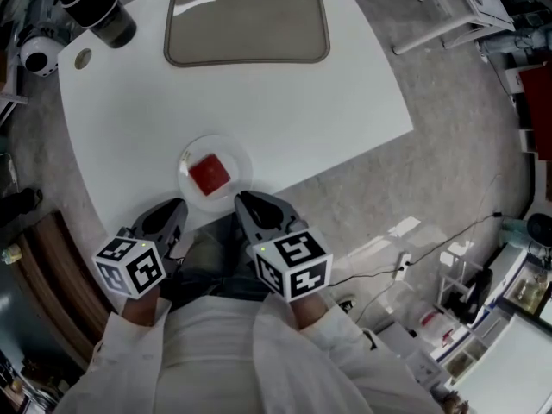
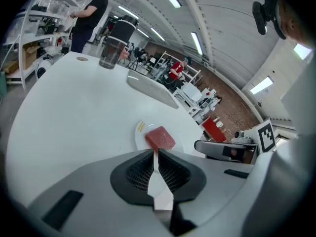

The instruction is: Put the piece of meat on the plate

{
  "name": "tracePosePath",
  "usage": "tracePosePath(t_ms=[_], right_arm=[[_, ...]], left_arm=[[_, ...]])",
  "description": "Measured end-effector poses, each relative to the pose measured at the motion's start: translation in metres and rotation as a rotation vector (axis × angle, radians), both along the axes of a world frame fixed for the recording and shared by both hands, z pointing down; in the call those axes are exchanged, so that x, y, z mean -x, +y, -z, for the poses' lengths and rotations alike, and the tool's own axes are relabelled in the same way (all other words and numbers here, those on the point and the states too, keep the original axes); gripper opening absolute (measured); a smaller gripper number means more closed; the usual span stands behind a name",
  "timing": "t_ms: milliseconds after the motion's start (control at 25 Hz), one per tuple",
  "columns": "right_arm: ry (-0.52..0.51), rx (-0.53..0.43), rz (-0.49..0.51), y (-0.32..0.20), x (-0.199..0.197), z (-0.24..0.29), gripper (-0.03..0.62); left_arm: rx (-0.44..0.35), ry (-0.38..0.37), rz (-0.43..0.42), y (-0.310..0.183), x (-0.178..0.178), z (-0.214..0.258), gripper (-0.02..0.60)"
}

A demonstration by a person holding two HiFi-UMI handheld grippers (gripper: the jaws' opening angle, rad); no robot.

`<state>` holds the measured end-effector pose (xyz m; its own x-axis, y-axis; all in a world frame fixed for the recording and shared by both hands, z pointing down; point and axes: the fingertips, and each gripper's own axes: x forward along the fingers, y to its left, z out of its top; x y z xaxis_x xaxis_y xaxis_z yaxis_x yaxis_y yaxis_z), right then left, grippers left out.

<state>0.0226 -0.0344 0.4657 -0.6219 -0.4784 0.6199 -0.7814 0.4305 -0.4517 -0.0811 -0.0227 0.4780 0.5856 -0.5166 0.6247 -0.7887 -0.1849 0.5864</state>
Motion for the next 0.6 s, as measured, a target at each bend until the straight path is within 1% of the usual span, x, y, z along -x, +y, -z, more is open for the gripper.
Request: tracePosePath(t_ms=[320,480,600], right_arm=[[0.017,0.040,-0.016,0.006,-0.002,-0.010,0.017],[0.021,0.057,-0.030,0.005,-0.001,-0.016,0.017],[0.025,0.061,-0.032,0.006,-0.002,-0.018,0.018]], left_arm=[[0.038,-0.003,-0.023,0.006,0.000,-0.011,0.014],[0.058,0.025,-0.010,0.007,0.000,-0.017,0.015],[0.067,0.031,-0.006,0.007,-0.001,-0.018,0.028]])
